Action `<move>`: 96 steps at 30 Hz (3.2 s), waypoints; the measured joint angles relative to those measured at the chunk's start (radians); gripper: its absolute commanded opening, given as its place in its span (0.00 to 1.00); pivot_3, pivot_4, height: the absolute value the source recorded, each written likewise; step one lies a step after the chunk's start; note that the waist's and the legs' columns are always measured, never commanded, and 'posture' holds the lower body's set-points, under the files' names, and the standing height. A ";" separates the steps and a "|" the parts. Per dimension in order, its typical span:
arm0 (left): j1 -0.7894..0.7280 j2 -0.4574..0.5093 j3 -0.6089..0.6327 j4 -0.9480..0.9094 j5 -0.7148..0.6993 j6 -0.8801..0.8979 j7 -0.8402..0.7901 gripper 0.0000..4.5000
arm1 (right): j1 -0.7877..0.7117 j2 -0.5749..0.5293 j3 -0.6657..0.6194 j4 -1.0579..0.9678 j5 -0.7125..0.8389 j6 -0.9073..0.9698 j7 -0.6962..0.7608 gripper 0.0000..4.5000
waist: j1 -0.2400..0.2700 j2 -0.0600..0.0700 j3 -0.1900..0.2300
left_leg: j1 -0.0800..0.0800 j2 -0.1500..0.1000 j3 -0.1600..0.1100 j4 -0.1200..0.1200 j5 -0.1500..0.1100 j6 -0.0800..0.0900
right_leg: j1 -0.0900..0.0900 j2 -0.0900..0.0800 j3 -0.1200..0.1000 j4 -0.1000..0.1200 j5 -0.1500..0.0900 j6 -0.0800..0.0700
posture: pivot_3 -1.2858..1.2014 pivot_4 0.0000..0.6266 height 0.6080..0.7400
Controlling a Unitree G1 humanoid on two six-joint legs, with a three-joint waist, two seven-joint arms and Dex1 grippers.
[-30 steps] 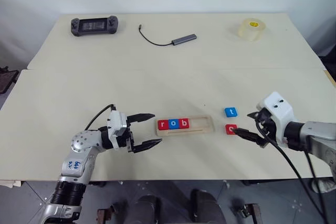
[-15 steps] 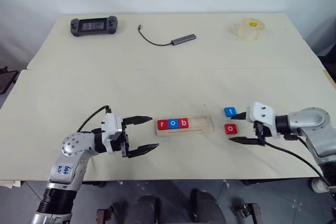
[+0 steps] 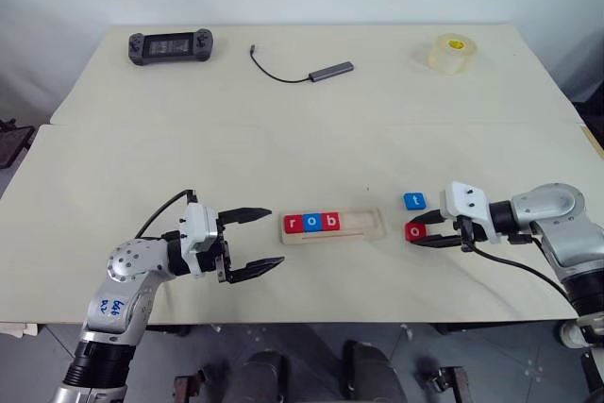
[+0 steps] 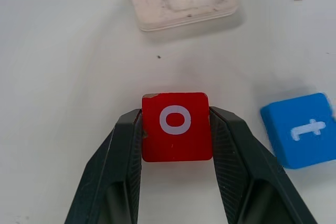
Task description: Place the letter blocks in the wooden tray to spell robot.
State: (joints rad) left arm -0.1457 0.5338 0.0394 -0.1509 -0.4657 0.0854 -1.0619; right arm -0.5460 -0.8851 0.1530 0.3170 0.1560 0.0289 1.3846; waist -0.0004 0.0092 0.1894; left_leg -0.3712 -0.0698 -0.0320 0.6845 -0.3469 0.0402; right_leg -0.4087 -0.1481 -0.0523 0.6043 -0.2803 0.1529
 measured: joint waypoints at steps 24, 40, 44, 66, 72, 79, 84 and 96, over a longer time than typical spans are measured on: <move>0.064 -0.002 0.020 -0.035 0.002 -0.014 0.073 1.00 | -0.194 0.230 0.174 -0.122 -0.078 0.301 -0.053 0.62 | -0.001 0.000 0.000 | -0.001 0.000 -0.002 -0.001 -0.001 -0.001 | -0.001 0.001 -0.002 0.001 0.000 0.000 | 0.52 0.24 1.00; 0.073 -0.002 0.020 -0.038 0.003 -0.016 0.088 1.00 | -0.136 0.135 0.087 -0.155 -0.047 0.363 -0.088 0.17 | -0.001 0.000 0.000 | -0.001 0.000 -0.002 -0.001 -0.001 -0.001 | -0.001 0.001 -0.002 0.001 0.000 0.000 | 0.52 0.24 1.00; 0.073 -0.002 0.020 -0.038 0.003 -0.016 0.089 1.00 | -0.136 0.139 0.093 -0.152 -0.063 0.358 -0.090 0.01 | -0.002 0.000 0.000 | -0.001 0.001 -0.001 -0.001 -0.001 -0.001 | -0.001 0.001 -0.002 0.001 0.000 -0.001 | 0.52 0.24 1.00; 0.071 -0.001 0.019 -0.038 0.003 -0.017 0.092 1.00 | -0.024 0.125 0.016 -0.263 -0.004 0.387 -0.139 0.14 | 0.009 0.000 0.000 | -0.002 0.000 -0.003 -0.001 -0.001 -0.001 | -0.001 0.000 -0.002 0.001 0.000 -0.001 | 0.52 0.24 1.00; 0.034 -0.002 0.017 -0.003 0.005 -0.032 0.066 1.00 | 0.271 0.132 -0.299 -0.428 0.095 0.327 -0.275 0.59 | 0.026 -0.001 -0.001 | -0.001 0.001 -0.003 -0.001 -0.001 -0.002 | 0.001 0.001 -0.004 0.001 0.000 -0.001 | 0.52 0.24 1.00; -0.003 -0.004 0.014 0.060 0.008 -0.035 0.045 1.00 | 0.660 0.328 -0.595 -0.464 0.124 0.119 -0.508 0.99 | 0.021 0.000 -0.001 | 0.001 -0.001 0.001 -0.001 -0.001 0.000 | 0.001 0.000 0.001 0.002 0.000 0.000 | 0.52 0.24 1.00; -0.019 0.002 0.006 0.093 0.007 -0.034 -0.001 1.00 | 0.747 0.397 -0.636 -0.476 0.135 0.043 -0.610 0.99 | 0.008 0.001 -0.002 | 0.003 0.001 0.003 -0.001 0.000 -0.002 | 0.001 0.002 0.002 0.005 0.000 0.000 | 0.52 0.24 1.00; -0.049 -0.013 -0.004 0.124 0.011 -0.044 -0.009 1.00 | 0.551 0.387 -0.476 -0.609 0.210 0.376 -0.772 0.99 | 0.000 0.001 -0.002 | 0.003 0.002 0.002 -0.001 0.000 -0.002 | -0.001 0.002 0.003 0.006 0.000 -0.001 | 0.52 0.24 1.00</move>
State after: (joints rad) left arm -0.1950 0.5206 0.0354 -0.0267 -0.4551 0.0413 -1.0710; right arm 0.0053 -0.4980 -0.3229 -0.2923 0.3659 0.4046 0.6128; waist -0.0001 0.0105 0.1877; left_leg -0.3684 -0.0681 -0.0297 0.6835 -0.3468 0.0385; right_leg -0.4096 -0.1465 -0.0494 0.6101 -0.2807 0.1520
